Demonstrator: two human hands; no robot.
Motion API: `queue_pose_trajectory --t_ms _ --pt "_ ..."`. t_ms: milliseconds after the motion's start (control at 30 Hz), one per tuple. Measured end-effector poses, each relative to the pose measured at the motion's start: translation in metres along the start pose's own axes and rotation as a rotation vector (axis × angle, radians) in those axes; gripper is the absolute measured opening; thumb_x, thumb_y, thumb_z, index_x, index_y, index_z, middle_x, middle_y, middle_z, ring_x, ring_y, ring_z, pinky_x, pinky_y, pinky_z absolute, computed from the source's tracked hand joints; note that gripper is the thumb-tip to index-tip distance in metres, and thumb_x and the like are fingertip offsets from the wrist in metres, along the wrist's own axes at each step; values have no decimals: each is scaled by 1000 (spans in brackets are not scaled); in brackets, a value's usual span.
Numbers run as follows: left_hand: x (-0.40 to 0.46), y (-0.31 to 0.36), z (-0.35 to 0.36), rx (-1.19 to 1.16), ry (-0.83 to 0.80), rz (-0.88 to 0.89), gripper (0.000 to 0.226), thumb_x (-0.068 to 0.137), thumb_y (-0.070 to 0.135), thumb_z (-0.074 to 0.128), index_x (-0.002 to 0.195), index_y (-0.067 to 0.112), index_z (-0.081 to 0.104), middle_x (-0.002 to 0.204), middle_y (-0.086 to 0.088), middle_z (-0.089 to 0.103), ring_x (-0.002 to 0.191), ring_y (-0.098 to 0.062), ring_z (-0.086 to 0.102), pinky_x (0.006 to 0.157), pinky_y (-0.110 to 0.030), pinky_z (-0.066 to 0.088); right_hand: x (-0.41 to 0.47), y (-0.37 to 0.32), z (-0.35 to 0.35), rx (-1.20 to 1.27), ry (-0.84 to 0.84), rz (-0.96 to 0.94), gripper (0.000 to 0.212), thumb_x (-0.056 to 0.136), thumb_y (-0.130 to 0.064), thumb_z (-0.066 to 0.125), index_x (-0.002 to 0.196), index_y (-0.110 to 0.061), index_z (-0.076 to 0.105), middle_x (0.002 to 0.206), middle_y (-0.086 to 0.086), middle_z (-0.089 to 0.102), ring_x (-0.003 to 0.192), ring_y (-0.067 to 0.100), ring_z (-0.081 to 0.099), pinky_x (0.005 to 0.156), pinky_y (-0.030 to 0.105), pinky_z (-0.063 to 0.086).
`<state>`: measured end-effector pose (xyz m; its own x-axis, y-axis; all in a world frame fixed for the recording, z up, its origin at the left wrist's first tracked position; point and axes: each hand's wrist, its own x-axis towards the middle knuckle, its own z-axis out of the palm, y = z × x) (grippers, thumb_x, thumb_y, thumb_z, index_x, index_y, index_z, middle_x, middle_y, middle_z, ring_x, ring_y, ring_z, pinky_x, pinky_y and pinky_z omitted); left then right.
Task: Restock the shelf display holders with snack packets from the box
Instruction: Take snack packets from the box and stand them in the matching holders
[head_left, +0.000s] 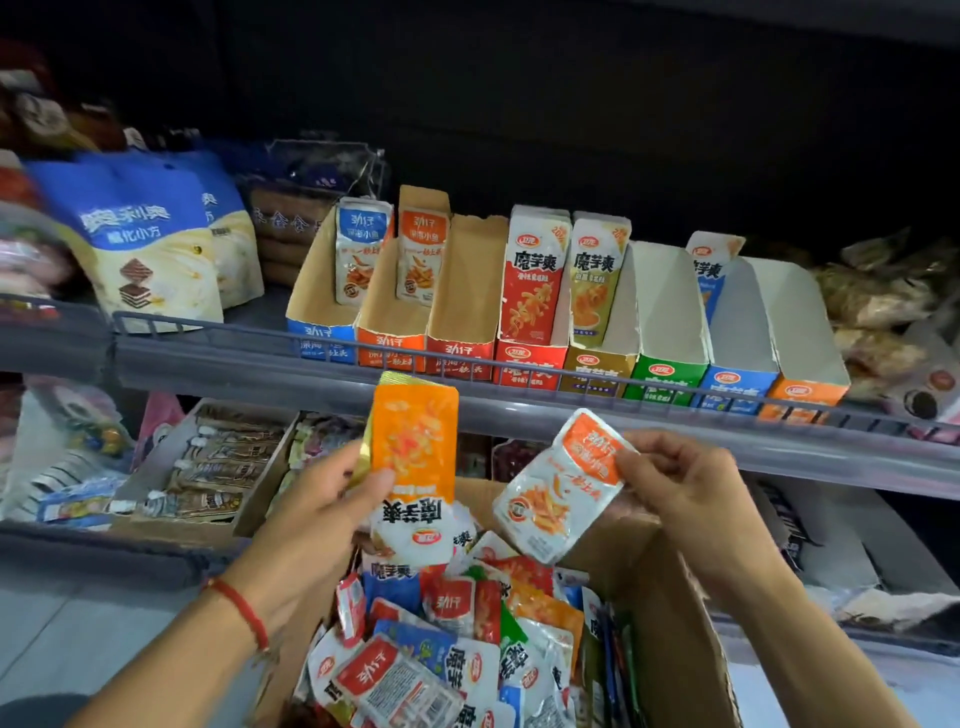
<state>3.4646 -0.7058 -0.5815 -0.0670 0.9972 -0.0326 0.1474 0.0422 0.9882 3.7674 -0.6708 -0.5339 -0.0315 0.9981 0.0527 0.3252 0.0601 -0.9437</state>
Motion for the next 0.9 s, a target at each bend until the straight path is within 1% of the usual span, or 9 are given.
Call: queue_pose_trajectory --t_ms 67,167,233,333,467,567,700,800,900 --pt "2 9 -9 -119 88 35 23 101 23 55 119 30 67 110 8 77 105 -11 73 93 -40 56 4 -21 2 5 -33 -25 9 94 -14 65 101 -12 71 91 2 80 81 15 78 66 24 63" --pt "21 29 -25 -297 240 104 19 102 19 53 115 22 68 104 -1 79 94 -22 76 84 -49 58 24 -65 12 -49 4 -190 6 93 -13 66 96 -14 71 87 -6 79 78 9 77 62 17 59" --pt "41 45 -39 -422 318 147 17 104 17 52 110 21 67 101 -3 79 91 -27 74 78 -48 54 47 -98 26 -64 79 -320 6 95 -13 68 93 -18 71 83 -6 79 74 8 76 62 19 59" --pt "65 57 -57 -591 300 125 18 105 18 49 111 23 65 107 -3 78 97 -29 72 71 -40 52 99 -138 53 -115 188 -443 6 96 -18 70 95 -22 74 85 -4 78 78 6 76 68 27 63" --pt "75 55 -69 -659 273 85 19 106 19 47 115 21 64 111 -8 77 95 -29 73 67 -38 51 175 -169 94 -249 245 -492 8 96 -25 67 95 -30 73 91 -6 77 84 9 75 79 39 63" --pt "78 54 -76 -673 288 87 19 106 20 49 117 19 64 109 -7 77 94 -29 74 66 -39 52 215 -178 121 -362 264 -450 14 97 -20 64 105 -23 76 101 4 77 89 18 74 82 40 62" --pt "81 52 -79 -611 311 78 19 105 21 52 116 16 66 104 -10 78 91 -31 74 66 -40 51 244 -166 148 -555 178 -390 20 101 -18 60 117 -18 73 111 4 73 94 16 68 72 24 49" --pt "84 52 -81 -580 337 84 17 104 23 53 113 19 67 99 -8 79 89 -31 75 68 -43 51 255 -151 160 -612 72 -326 16 101 -19 60 112 -20 72 111 4 71 96 17 67 71 23 47" --pt "87 52 -81 -590 352 98 16 104 22 54 111 20 69 96 -6 79 83 -27 76 67 -42 51 260 -142 167 -622 26 -304 11 101 -19 62 105 -20 72 113 3 72 98 19 69 77 27 51"
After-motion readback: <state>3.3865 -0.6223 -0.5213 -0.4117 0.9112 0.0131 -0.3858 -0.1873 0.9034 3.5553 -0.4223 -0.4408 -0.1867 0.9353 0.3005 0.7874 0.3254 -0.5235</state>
